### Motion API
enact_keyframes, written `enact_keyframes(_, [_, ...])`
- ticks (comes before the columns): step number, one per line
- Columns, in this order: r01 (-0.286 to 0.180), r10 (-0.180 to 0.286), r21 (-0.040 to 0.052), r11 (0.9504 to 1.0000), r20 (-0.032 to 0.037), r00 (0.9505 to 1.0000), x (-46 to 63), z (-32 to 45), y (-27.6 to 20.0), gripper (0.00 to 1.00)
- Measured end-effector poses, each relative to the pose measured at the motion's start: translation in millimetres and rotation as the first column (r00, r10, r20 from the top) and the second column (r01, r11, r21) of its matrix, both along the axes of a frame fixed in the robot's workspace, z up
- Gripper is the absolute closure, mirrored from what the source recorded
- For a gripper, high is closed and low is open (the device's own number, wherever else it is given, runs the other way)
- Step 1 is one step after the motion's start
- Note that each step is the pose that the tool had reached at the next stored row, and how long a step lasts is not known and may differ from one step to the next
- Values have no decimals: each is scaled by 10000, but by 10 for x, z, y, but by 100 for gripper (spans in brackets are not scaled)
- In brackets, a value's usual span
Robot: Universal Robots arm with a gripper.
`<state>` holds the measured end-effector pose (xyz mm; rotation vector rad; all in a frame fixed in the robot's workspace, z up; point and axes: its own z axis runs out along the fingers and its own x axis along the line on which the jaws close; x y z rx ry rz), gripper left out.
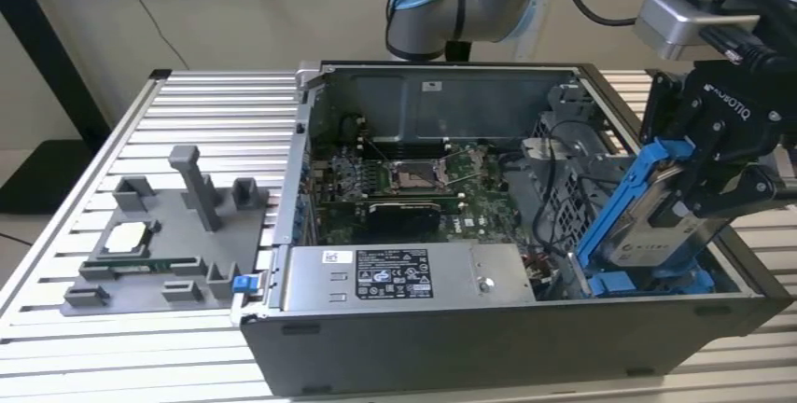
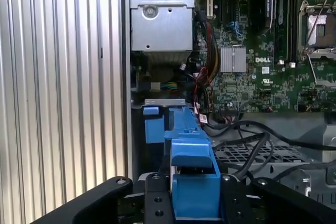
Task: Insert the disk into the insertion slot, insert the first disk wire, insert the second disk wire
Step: 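Insert the disk into the insertion slot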
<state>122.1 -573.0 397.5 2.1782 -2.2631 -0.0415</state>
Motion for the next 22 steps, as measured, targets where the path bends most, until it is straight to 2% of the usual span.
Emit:
enact_keyframes(9, [0,0,-1,10000,-1,10000,0,-161,0,100])
enact_keyframes(12, [-1,1,-3,10000,3,10000,1,-173,0,100])
enact_keyframes(13, [-1,1,-2,10000,1,10000,1,-173,1,0])
enact_keyframes(17, [0,0,6,10000,-1,10000,0,-164,-1,0])
enact_keyframes(19, [1,-1,40,10000,-1,10000,-1,-157,0,0])
enact_keyframes(20, [0,0,94,10000,0,10000,0,-156,0,0])
enact_keyframes(22, [0,0,331,9995,0,10000,-1,-153,0,0])
